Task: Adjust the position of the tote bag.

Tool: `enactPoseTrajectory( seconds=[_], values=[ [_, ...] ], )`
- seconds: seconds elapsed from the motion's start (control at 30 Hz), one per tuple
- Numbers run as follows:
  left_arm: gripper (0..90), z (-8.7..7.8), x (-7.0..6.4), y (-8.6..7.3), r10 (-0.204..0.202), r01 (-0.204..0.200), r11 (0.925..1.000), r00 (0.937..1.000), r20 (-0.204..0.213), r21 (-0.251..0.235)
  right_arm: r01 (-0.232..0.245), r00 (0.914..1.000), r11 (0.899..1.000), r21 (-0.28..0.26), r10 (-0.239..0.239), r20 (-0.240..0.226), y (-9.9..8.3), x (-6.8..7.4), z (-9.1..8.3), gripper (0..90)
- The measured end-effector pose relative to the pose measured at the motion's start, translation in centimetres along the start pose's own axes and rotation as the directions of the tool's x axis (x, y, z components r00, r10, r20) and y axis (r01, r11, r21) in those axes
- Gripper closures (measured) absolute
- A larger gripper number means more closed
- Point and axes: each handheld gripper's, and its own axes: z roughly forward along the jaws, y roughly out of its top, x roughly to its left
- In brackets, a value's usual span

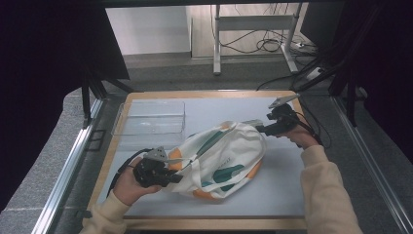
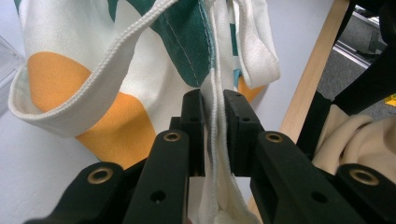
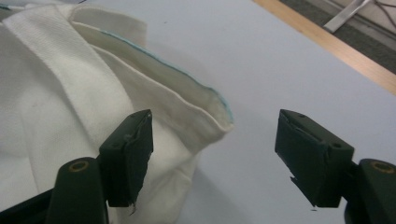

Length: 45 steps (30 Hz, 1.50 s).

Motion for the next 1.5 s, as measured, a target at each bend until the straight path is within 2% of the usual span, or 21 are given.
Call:
enactPoseTrajectory(
  seconds=[0.3, 0.43, 0.5, 0.53, 0.57, 0.6, 0.63, 0.7, 0.73, 0.77, 0.8, 0.83, 0.93, 1.13, 1.5],
  values=[
    [80.1, 0.0, 0.0, 0.0, -0.003, 0.003, 1.0000, 1.0000, 0.002, 0.001, 0.080, 0.9957, 0.996, 0.038, -0.078, -0.051, 1.7, 0.7, 1.9, 26.7],
    [80.2, 0.0, 0.0, 0.0, -0.003, 0.003, 1.0000, 1.0000, -0.001, 0.001, 0.107, 0.9901, 0.991, 0.075, -0.099, -0.100, 2.3, 0.9, 3.1, 35.0],
    [80.2, 0.0, 0.0, 0.0, -0.002, 0.002, 1.0000, 1.0000, -0.002, 0.001, 0.115, 0.9885, 0.990, 0.076, -0.107, -0.107, 2.4, 0.9, 3.3, 36.2],
    [80.3, 0.0, 0.1, 0.0, -0.003, 0.003, 1.0000, 1.0000, -0.002, 0.000, 0.122, 0.9871, 0.989, 0.080, -0.112, -0.114, 2.4, 0.8, 3.5, 42.2],
    [80.3, 0.1, 0.1, 0.0, -0.004, 0.004, 1.0000, 1.0000, -0.002, 0.002, 0.122, 0.9871, 0.989, 0.080, -0.112, -0.114, 2.4, 0.8, 3.5, 42.2],
    [80.4, 0.1, 0.1, 0.0, -0.003, 0.003, 1.0000, 1.0000, -0.002, 0.002, 0.118, 0.9875, 0.988, 0.099, -0.106, -0.116, 2.3, 0.6, 3.5, 52.9],
    [80.4, 0.1, 0.1, 0.0, -0.004, 0.004, 1.0000, 1.0000, -0.002, 0.001, 0.112, 0.9878, 0.988, 0.109, -0.098, -0.120, 2.2, 0.4, 3.5, 56.5],
    [80.5, 0.2, 0.0, 0.0, -0.002, 0.002, 1.0000, 1.0000, -0.003, 0.002, 0.115, 0.9861, 0.986, 0.117, -0.099, -0.133, 2.1, 0.2, 3.4, 62.7],
    [80.5, 0.2, 0.0, 0.0, -0.002, 0.002, 1.0000, 1.0000, -0.003, 0.002, 0.115, 0.9861, 0.986, 0.117, -0.099, -0.133, 2.1, 0.2, 3.4, 62.7],
    [80.5, 0.2, 0.0, 0.0, -0.002, 0.002, 1.0000, 1.0000, -0.003, 0.003, 0.131, 0.9843, 0.984, 0.121, -0.115, -0.134, 2.1, 0.2, 3.2, 68.8],
    [80.5, 0.2, 0.0, 0.0, -0.003, 0.003, 1.0000, 1.0000, -0.004, 0.002, 0.131, 0.9843, 0.984, 0.121, -0.115, -0.134, 2.1, 0.2, 3.2, 68.8],
    [80.6, 0.2, 0.0, 0.0, -0.003, 0.003, 1.0000, 1.0000, -0.005, 0.001, 0.152, 0.9818, 0.980, 0.126, -0.135, -0.134, 2.0, 0.3, 2.9, 75.1],
    [80.6, 0.2, 0.0, 0.0, -0.003, 0.003, 1.0000, 1.0000, -0.007, 0.001, 0.165, 0.9787, 0.978, 0.126, -0.147, -0.143, 1.9, 0.5, 2.7, 80.9],
    [81.5, 0.0, 0.3, -0.1, -0.008, 0.008, 1.0000, 0.9999, -0.013, 0.000, 0.184, 0.9778, 0.977, 0.112, -0.170, -0.122, 2.0, 0.8, 2.0, 82.8],
    [84.3, -0.2, 0.7, -0.2, -0.011, 0.011, 0.9999, 0.9992, -0.040, 0.000, 0.145, 0.9862, 0.986, 0.083, -0.137, -0.093, 1.3, 1.3, -0.1, 83.3]
  ],
)
